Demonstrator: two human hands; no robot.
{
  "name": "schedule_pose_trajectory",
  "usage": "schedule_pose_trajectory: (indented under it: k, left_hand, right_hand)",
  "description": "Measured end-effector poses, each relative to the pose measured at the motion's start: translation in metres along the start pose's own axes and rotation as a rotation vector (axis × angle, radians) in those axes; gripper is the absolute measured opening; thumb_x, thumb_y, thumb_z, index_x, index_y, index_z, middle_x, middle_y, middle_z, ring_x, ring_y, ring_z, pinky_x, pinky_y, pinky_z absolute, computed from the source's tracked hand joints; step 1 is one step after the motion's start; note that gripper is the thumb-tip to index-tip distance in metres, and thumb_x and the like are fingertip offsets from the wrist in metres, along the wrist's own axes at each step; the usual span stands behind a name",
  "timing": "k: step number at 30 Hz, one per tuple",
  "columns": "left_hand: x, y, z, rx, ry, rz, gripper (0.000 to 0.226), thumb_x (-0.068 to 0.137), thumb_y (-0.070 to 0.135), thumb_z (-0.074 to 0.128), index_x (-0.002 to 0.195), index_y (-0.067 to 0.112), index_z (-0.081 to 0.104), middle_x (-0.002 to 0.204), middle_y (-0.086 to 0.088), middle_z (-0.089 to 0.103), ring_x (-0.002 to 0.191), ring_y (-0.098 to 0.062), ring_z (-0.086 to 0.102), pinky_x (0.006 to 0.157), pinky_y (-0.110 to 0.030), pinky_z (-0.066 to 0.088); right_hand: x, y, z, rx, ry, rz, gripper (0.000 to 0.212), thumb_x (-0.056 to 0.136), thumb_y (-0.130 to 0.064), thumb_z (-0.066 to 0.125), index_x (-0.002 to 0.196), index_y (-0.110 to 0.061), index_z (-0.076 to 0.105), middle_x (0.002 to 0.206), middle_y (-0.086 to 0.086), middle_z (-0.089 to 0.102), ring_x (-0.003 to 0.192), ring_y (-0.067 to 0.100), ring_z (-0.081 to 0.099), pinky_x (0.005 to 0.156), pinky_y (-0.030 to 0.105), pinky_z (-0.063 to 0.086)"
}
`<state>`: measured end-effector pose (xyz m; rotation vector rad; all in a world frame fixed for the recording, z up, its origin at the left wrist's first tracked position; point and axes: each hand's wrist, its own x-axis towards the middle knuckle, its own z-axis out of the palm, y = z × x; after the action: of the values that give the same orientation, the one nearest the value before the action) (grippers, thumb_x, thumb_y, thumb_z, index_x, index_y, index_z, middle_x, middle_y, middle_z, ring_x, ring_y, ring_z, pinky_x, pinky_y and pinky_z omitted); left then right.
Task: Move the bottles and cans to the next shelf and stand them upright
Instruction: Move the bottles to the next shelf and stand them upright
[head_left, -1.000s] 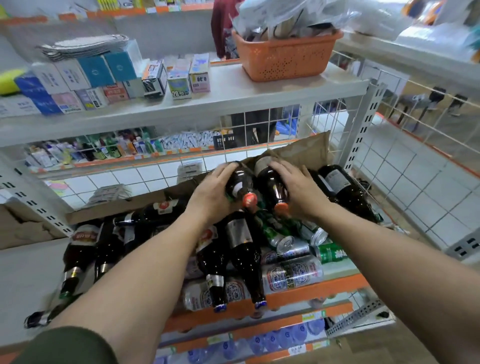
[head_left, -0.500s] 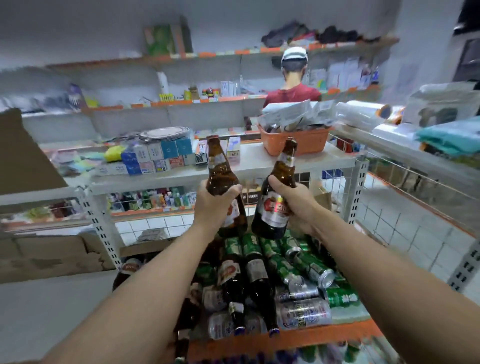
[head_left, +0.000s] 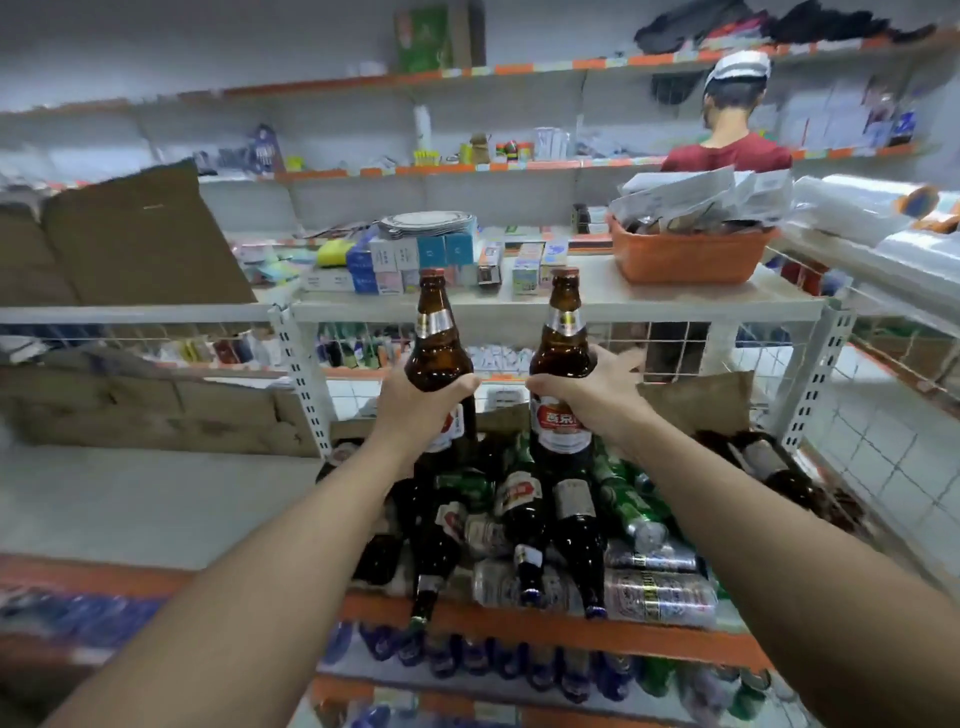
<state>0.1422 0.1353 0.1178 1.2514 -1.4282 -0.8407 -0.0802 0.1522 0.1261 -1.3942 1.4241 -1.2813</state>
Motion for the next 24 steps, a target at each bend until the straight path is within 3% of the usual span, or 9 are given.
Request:
schedule_pose_trajectory:
  k: [4, 6, 9, 11, 13, 14, 16, 19, 24]
  left_hand:
    - [-0.039, -0.032, -0.092, 0.084, 0.22, -0.078, 0.04, 0.073, 0.042, 0.087, 0.103, 0.023, 0.07, 0.099, 0.003, 0.075, 0.095, -0.014, 0.071, 0.082, -0.032, 0.056]
    - [-0.075, -0.059, -0.145, 0.092, 0.37, -0.158, 0.045, 0.073, 0.038, 0.09, 0.108, 0.022, 0.067, 0.1, 0.005, 0.073, 0.092, -0.006, 0.07, 0.084, -0.027, 0.057]
    - [-0.145, -0.1, -0.214, 0.064, 0.621, -0.29, 0.038, 0.078, 0.02, 0.089, 0.105, 0.019, 0.063, 0.09, 0.015, 0.066, 0.073, 0.014, 0.061, 0.065, -0.005, 0.049]
    - [-0.189, -0.124, -0.256, 0.113, 0.75, -0.354, 0.039, 0.077, 0.016, 0.089, 0.104, 0.017, 0.06, 0.086, 0.015, 0.065, 0.067, 0.017, 0.057, 0.06, 0.0, 0.043]
    - [-0.23, -0.146, -0.299, 0.16, 0.837, -0.423, 0.044, 0.073, 0.021, 0.092, 0.104, 0.019, 0.061, 0.091, 0.011, 0.068, 0.077, 0.005, 0.064, 0.073, -0.007, 0.05]
    - [-0.247, -0.156, -0.319, 0.168, 0.866, -0.454, 0.048, 0.069, 0.027, 0.093, 0.106, 0.018, 0.063, 0.096, 0.009, 0.072, 0.084, -0.003, 0.068, 0.083, -0.017, 0.054]
    - [-0.278, -0.177, -0.36, 0.171, 0.92, -0.512, 0.057, 0.066, 0.033, 0.094, 0.113, 0.018, 0.066, 0.105, 0.005, 0.075, 0.099, -0.014, 0.072, 0.091, -0.034, 0.057]
    - [-0.31, -0.211, -0.415, 0.145, 0.971, -0.554, 0.057, 0.067, 0.034, 0.093, 0.116, 0.026, 0.066, 0.108, 0.01, 0.075, 0.103, -0.013, 0.072, 0.094, -0.039, 0.056]
    - [-0.327, -0.259, -0.505, 0.097, 0.955, -0.603, 0.056, 0.068, 0.033, 0.093, 0.115, 0.031, 0.061, 0.11, 0.013, 0.072, 0.103, -0.01, 0.07, 0.1, -0.046, 0.055]
  right_hand:
    - [-0.009, -0.003, 0.108, 0.051, -0.219, -0.053, 0.04, 0.067, -0.022, 0.093, 0.1, -0.018, 0.07, 0.09, -0.001, 0.076, 0.082, 0.013, 0.074, 0.074, 0.029, 0.058]
    - [-0.026, -0.001, 0.169, 0.058, -0.342, -0.073, 0.045, 0.066, -0.024, 0.094, 0.104, -0.017, 0.069, 0.091, -0.004, 0.077, 0.081, 0.008, 0.074, 0.073, 0.025, 0.057]
    - [-0.064, 0.013, 0.26, 0.051, -0.494, -0.064, 0.045, 0.066, -0.022, 0.093, 0.102, -0.016, 0.067, 0.091, 0.001, 0.077, 0.082, 0.015, 0.076, 0.077, 0.035, 0.061]
    - [-0.089, 0.023, 0.318, 0.022, -0.59, -0.062, 0.037, 0.066, -0.017, 0.091, 0.095, -0.014, 0.068, 0.087, 0.004, 0.077, 0.079, 0.019, 0.076, 0.077, 0.041, 0.063]
    - [-0.115, 0.031, 0.373, -0.019, -0.704, -0.076, 0.029, 0.066, -0.018, 0.089, 0.087, -0.018, 0.068, 0.082, 0.0, 0.076, 0.076, 0.017, 0.074, 0.077, 0.045, 0.062]
    - [-0.127, 0.033, 0.398, -0.035, -0.744, -0.074, 0.032, 0.064, -0.022, 0.089, 0.088, -0.018, 0.068, 0.081, -0.002, 0.076, 0.075, 0.014, 0.073, 0.076, 0.043, 0.062]
    - [-0.152, 0.038, 0.447, -0.041, -0.824, -0.043, 0.037, 0.066, -0.02, 0.091, 0.094, -0.017, 0.067, 0.08, -0.007, 0.074, 0.071, 0.006, 0.07, 0.071, 0.034, 0.056]
    - [-0.188, 0.051, 0.516, -0.058, -0.888, 0.02, 0.046, 0.071, -0.015, 0.091, 0.107, -0.013, 0.063, 0.09, -0.007, 0.07, 0.077, 0.001, 0.066, 0.068, 0.025, 0.05]
    - [-0.211, 0.062, 0.62, -0.144, -0.935, 0.057, 0.057, 0.068, -0.027, 0.093, 0.115, -0.017, 0.061, 0.102, -0.002, 0.071, 0.09, 0.01, 0.069, 0.08, 0.033, 0.056]
